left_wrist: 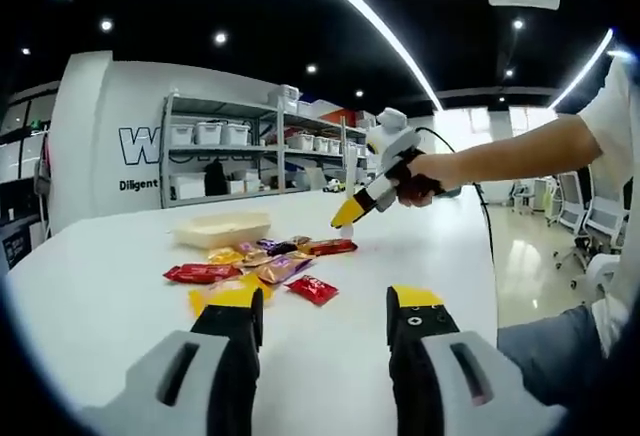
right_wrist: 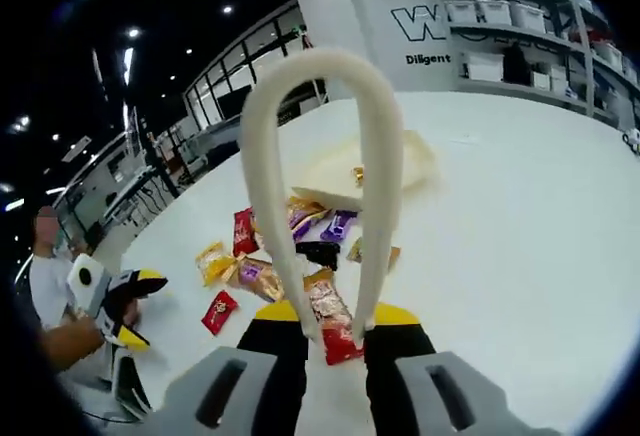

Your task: Place the target food into the container with the food tongs after gripping and lifting it, then release it inside without dropping or visibly crushing the food.

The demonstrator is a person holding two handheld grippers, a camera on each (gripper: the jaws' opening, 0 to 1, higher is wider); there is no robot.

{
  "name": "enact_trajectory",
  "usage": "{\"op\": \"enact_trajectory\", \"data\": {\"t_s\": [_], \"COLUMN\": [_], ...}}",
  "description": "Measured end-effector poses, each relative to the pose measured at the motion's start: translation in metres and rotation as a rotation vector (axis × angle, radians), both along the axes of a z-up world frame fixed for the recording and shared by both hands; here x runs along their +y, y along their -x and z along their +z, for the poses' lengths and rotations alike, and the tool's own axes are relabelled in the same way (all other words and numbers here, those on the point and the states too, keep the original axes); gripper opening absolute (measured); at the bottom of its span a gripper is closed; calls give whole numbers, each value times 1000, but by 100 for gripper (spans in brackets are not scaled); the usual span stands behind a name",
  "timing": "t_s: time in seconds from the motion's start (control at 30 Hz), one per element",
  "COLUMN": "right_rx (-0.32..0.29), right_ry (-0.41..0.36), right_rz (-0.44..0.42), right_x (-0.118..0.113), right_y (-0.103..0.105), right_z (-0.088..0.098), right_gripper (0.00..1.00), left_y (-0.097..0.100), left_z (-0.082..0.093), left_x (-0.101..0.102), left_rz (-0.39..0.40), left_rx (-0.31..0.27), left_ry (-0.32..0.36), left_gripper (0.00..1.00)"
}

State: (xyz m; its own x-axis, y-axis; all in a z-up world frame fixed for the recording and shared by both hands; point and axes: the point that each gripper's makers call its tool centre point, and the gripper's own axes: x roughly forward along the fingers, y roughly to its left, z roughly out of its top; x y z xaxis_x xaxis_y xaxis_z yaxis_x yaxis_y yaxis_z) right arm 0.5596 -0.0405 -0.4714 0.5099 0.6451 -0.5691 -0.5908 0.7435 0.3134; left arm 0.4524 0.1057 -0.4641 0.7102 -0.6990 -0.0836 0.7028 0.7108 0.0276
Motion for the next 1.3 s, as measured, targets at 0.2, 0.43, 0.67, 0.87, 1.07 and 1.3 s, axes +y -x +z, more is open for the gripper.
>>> {"op": "enact_trajectory", "data": {"t_s": [0.2, 0.43, 0.67, 0.87, 1.07, 1.3], "right_rx": [-42, -113, -172, -222, -214, -190], "right_ry": [2, 70, 150, 169, 162, 175], "right_rz": [-9, 47, 98, 99, 110, 120], "right_x": [2, 18, 24, 24, 24, 20], "right_y": [0, -2, -9, -16, -22, -24], "right_z": [8, 9, -2, 0, -1, -7], "right_gripper": [17, 21, 23, 24, 24, 25], "left_y": [1, 4, 3, 1, 2, 0], "left_z": [1, -2, -1, 1, 0, 0], "left_x": [0, -2, -1, 0, -1, 0], "left_rz": [-4, -23, -20, -12, -10, -2], "left_rx": [-2, 10, 10, 8, 11, 11], "left_ry": [1, -7, -2, 12, 12, 9], "left_gripper": [47, 45, 44, 45, 45, 45]}}
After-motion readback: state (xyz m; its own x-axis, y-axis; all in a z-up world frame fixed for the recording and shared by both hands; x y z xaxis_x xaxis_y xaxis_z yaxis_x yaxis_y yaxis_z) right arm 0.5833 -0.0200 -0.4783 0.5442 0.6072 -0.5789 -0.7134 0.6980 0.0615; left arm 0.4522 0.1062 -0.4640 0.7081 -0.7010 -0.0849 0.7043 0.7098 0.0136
